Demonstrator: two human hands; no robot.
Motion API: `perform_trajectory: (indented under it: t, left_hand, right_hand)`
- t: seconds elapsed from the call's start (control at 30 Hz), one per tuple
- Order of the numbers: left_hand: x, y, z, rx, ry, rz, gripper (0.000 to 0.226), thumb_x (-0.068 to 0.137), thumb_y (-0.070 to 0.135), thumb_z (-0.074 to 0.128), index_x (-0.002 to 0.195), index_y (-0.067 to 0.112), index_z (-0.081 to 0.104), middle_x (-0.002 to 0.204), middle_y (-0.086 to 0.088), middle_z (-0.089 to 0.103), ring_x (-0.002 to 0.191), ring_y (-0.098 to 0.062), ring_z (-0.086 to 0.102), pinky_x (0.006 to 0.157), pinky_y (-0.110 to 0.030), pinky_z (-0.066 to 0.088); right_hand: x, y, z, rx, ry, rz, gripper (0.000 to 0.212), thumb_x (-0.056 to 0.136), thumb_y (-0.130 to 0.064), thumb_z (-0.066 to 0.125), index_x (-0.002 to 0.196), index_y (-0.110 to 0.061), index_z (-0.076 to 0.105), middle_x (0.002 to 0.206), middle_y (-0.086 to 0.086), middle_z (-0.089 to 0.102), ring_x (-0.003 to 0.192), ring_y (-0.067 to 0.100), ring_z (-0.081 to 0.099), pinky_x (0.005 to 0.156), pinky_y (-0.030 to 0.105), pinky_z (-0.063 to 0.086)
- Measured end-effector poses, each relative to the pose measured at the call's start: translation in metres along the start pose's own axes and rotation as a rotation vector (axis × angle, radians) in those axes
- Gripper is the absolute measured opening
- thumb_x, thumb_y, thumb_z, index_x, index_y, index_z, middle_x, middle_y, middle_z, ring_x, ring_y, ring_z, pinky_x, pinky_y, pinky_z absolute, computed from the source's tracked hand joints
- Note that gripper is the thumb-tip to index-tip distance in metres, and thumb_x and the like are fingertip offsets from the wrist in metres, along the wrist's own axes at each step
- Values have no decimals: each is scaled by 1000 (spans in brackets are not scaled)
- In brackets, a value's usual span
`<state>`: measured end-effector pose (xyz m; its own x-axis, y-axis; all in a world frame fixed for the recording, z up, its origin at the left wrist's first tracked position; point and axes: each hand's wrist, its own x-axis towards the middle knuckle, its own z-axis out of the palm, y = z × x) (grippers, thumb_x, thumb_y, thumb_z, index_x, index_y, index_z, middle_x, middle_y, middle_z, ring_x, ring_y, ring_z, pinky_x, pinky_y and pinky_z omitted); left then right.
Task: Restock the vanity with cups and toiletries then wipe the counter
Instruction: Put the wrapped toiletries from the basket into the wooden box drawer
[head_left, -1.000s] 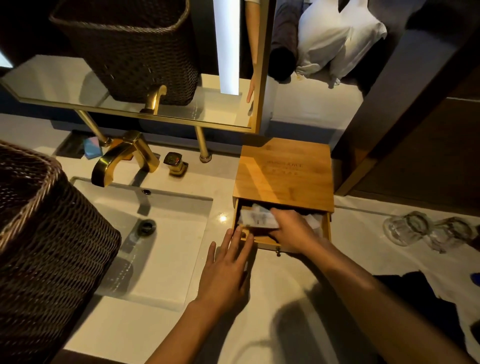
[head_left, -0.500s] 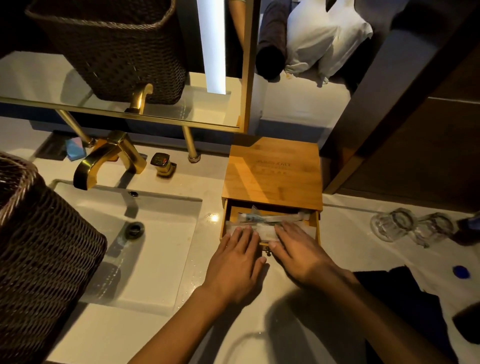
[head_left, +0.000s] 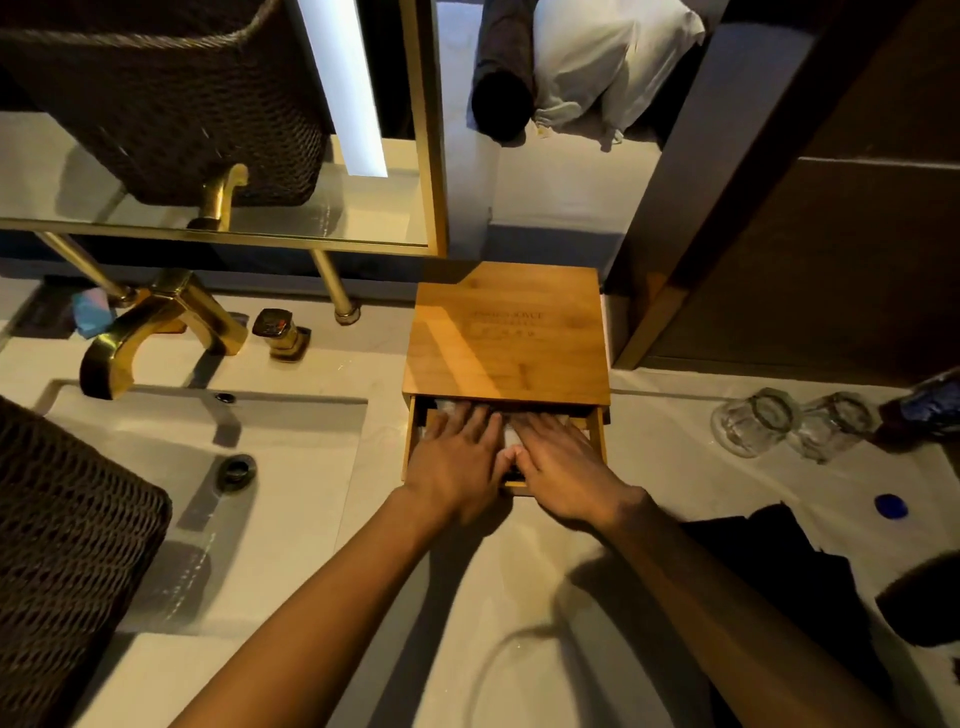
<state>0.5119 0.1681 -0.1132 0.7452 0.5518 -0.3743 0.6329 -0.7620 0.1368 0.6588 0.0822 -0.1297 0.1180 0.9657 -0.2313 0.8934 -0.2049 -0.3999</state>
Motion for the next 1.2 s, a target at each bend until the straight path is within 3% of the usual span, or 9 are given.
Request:
perform_trajectory:
  t: [0.2,0.33,0.47,0.63,0.77,0.87,0.93,1.07,1.2]
  left_hand:
    - [11,-18,6,-36,42,-66,62,102,56,21,153,20,27,153,-11,41,144,-33,36,123,-47,25]
    - [10,-16,7,8,82,-8,63,102,55,23,154,19,25,154,-8,38,143,-32,35,122,-48,26]
    - [21,-20,2,0,-5,-73,60,103,53,18,151,18,28,151,-12,43,139,-35,38,120,-48,25]
    - [12,-22,0,55,-98,-27,67,104,53,17,159,15,15,166,-11,22,153,-34,17,127,-45,11]
    - [-7,-17,-4,31,-99,-1,70,104,55,13,160,16,1,170,-8,2,157,-29,-1,129,-44,4]
    - [-33,-8,2,-18,-117,44,81,94,66,0,160,20,-2,170,-4,-2,157,-26,-1,128,-44,4]
    - [-41,-5,6,-23,-161,48,77,98,64,7,161,20,-1,170,-4,-2,157,-26,-1,129,-45,5]
    - [-26,-10,4,-43,-206,13,70,104,55,16,160,21,-6,169,-2,-14,156,-24,-11,127,-44,0]
    - [-16,-13,4,-36,-177,-17,71,104,56,17,160,19,-4,169,-4,-11,156,-23,-11,128,-44,-1]
  right_hand:
    - [-5,1,-2,13,-15,34,43,103,-39,34,145,-28,38,142,-2,53,130,16,50,111,35,41]
    - [-2,-1,-6,1,24,-5,47,102,-44,29,145,-26,36,144,-2,45,133,16,43,114,36,36]
    - [22,4,-9,0,-82,49,51,100,-54,23,141,-27,36,142,5,46,131,26,44,110,47,36]
    - [16,8,-8,-81,-78,39,66,96,-66,15,146,-27,33,147,2,44,138,24,38,116,47,28]
    - [-13,-2,-9,-122,-32,63,81,93,-73,10,155,-22,19,161,3,25,150,21,18,124,44,14]
    - [-31,-13,-7,-91,-132,76,85,91,-75,8,158,-22,11,166,1,10,154,18,5,123,38,2]
    - [-32,-16,-3,-110,-214,87,92,86,-79,5,158,-22,7,167,0,6,154,17,1,121,36,-2]
    - [-21,-13,-2,-60,-230,117,95,85,-82,4,158,-22,0,167,-2,-2,153,14,-5,124,38,-2]
    - [-22,-22,-7,-15,-152,125,96,84,-82,7,158,-20,6,167,0,3,154,15,-2,125,36,2]
